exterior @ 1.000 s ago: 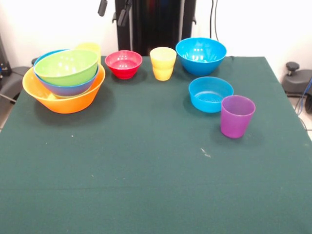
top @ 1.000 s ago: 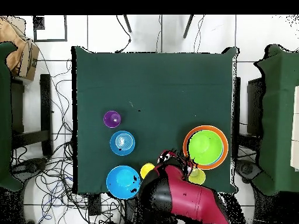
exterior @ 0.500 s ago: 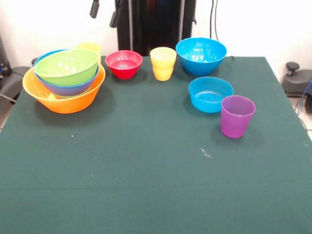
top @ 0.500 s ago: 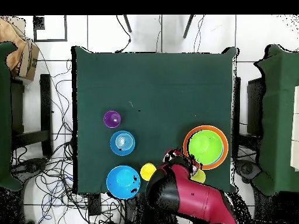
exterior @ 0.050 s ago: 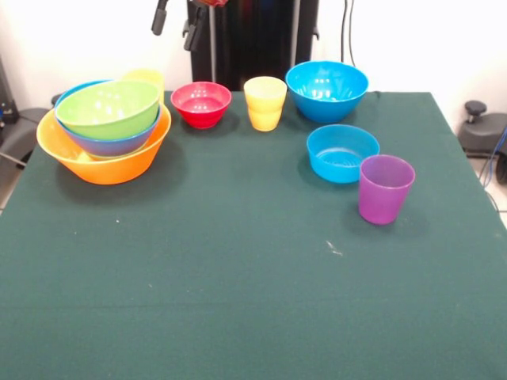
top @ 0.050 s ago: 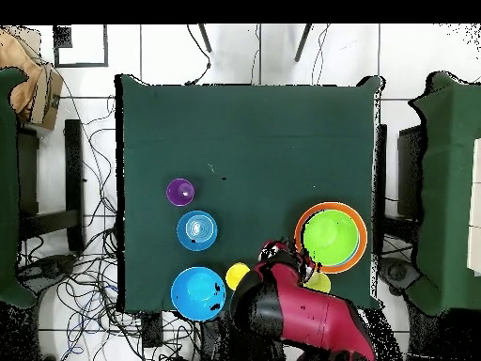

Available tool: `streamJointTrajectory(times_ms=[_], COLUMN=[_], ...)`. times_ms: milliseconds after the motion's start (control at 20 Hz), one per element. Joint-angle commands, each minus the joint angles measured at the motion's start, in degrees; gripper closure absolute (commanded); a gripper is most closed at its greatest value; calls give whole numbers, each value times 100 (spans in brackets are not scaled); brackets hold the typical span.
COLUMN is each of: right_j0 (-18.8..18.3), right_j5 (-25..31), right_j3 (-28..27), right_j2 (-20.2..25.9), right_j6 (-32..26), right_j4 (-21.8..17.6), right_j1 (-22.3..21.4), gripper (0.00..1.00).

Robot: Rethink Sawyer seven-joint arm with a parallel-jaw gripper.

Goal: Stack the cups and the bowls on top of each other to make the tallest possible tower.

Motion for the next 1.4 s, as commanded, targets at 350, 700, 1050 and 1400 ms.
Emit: streamJointTrajectory(times_ms=[350, 700, 1050, 1400], right_j0=[270, 969, 1227, 1427], right_j5=[56, -174, -248, -71], right_j3=[-300, -714, -870, -952], right_j2=[131, -625, -857, -1026], right_j6=[414, 734, 843, 881], right_j4=[-148, -14, 175, 309], right_j1=[634, 1313, 1655, 1785], gripper=[0, 0, 0, 0])
